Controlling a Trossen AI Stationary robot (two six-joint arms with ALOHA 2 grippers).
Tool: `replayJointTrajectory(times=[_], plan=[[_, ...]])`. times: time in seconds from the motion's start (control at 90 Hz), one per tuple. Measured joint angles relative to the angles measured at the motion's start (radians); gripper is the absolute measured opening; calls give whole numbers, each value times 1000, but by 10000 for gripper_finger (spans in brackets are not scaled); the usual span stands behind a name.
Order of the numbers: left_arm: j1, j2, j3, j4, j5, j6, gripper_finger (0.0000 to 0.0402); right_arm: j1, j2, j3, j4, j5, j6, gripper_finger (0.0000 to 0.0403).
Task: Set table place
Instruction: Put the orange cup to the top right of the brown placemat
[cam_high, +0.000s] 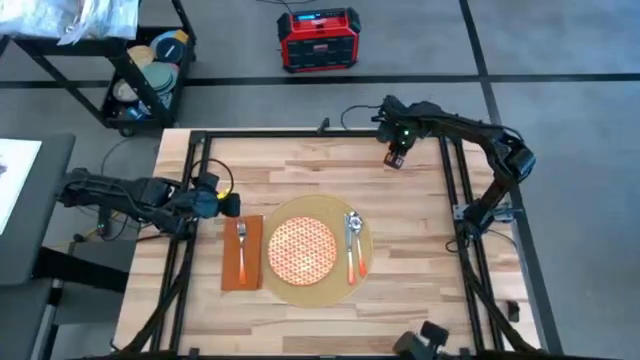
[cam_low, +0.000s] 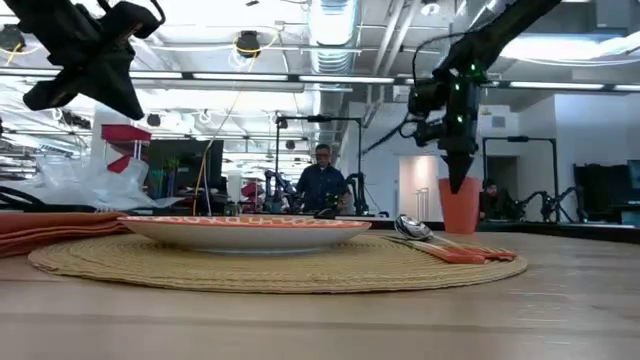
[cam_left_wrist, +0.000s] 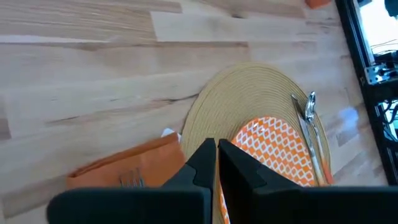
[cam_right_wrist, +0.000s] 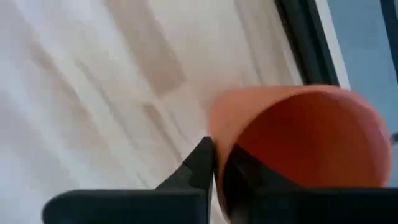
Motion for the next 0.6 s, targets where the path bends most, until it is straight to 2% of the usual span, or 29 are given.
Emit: replayJointTrajectory(times=[0.3,0.478,0.6], plan=[[0,0,0,-25,-56,-25,0,285,-86,-1,-48,-60,233,1],[0,0,0,-26,-67,-25,0,472,-88,-36,-19,-60,331,0],[0,0,0,-33,-68,-25,0,555,-89,-73,27,-61,389,0]])
